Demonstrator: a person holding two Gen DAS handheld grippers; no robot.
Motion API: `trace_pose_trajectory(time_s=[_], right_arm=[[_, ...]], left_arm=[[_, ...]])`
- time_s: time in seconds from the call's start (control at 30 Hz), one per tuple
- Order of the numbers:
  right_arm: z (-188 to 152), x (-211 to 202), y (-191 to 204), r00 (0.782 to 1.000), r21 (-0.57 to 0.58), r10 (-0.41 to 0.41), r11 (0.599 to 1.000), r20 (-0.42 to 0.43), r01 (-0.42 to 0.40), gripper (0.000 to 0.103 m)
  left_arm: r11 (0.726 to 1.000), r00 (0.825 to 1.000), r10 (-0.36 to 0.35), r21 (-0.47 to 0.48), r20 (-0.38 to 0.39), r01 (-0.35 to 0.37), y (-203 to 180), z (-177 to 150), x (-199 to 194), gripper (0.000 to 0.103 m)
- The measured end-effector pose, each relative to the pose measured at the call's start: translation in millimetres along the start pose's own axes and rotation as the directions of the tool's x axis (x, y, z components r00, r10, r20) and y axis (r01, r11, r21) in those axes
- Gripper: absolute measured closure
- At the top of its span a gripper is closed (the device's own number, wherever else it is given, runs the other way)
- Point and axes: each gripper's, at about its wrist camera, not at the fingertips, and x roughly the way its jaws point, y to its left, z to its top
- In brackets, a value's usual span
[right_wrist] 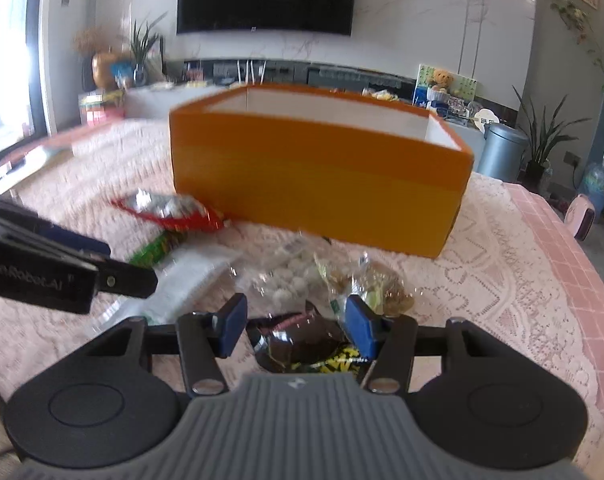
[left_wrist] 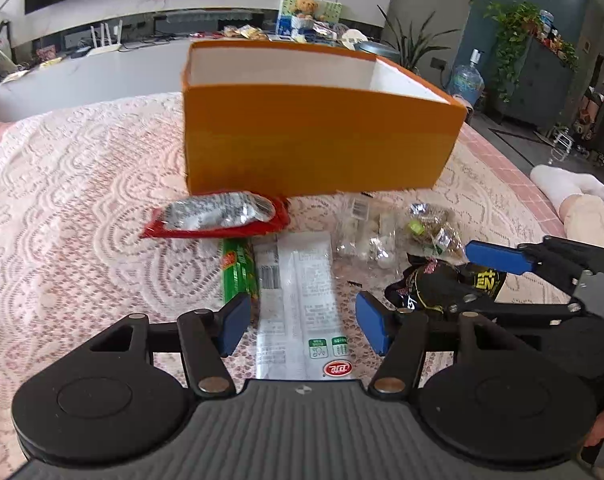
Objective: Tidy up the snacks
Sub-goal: 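Grasp the black snack bag with right tool while left tool grasps white printed packet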
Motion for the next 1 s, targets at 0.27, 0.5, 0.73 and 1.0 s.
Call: trace_pose_trajectory(time_s=[0.27,0.5,0.73,1.0], right_arm=[[-12.0,18.4,9.4,0.998,-0.085,-0.044,0.996,-0.048,0.04,0.042],[-15.4,28.9,3.4,0.994,-0.06,-0.077,0.996,-0.078,0.072,0.042],[-16.8,31.5,5.4,0.992,-0.084,-0.1,0.992,-0.077,0.094,0.047],[-16.8,30.6,7.9,0.992,-0.103,-0.108,0.99,-0.07,0.1,0.05]], left_arm=[[0.999,0.999,-0.026,0.021,-0.024,0.027,0.8,-6.3,15.1,0.029],[1.0,0.999,-0.007,0.0,-0.049,0.007,3.1,-6.4,25.8,0.027],[1.0,0.999,0.01,-0.003,-0.046,-0.01,-3.7,-6.2,34.9,0.015],[0.993,0.996,0.084,0.082,-0.018,-0.082,-14.7,-9.2,40.9,0.029]])
